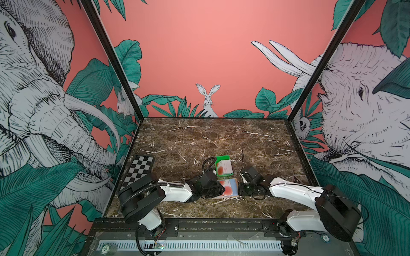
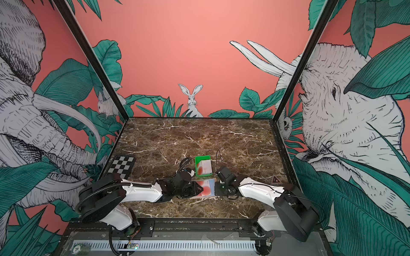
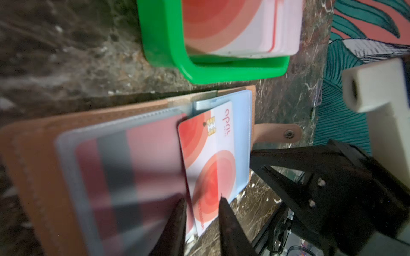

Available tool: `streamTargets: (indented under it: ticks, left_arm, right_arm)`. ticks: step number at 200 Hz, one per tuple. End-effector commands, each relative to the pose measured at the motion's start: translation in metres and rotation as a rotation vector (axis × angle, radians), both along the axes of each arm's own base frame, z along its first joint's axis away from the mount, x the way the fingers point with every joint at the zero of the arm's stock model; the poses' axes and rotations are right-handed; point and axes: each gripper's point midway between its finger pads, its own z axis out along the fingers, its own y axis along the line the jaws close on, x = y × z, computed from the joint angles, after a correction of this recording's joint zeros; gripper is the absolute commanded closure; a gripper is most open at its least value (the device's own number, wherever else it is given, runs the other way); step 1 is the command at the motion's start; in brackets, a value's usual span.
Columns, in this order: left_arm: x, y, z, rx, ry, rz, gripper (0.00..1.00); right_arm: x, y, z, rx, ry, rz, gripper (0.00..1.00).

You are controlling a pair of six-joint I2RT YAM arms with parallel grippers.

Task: Insert credit cards into a card holder
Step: Insert the credit card into the card slot.

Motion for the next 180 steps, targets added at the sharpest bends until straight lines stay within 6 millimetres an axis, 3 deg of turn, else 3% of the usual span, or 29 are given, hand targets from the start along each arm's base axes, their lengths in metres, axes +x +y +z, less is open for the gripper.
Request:
streamTargets:
  ticks: [1,108,180]
  left_arm:
    - [-0.007,0.017,-0.012,0.122,0.002,-0.018,0.71]
    - [-0.004,0.001,-0.016,0.123,0.008,-0.048,0.68]
    - [0.003,-0.015,-0.009,0.110,-0.019,-0.076,0.68]
  right_arm:
    - [-0.012,-0.006,-0.016,-0.048,0.048,0.010,0.95]
    - [-0.013,-0.005,-0.014,-0.049,0.042,0.017,0.95]
    - [-0.014,-0.005,-0.014,-0.049,0.044,0.014,0.95]
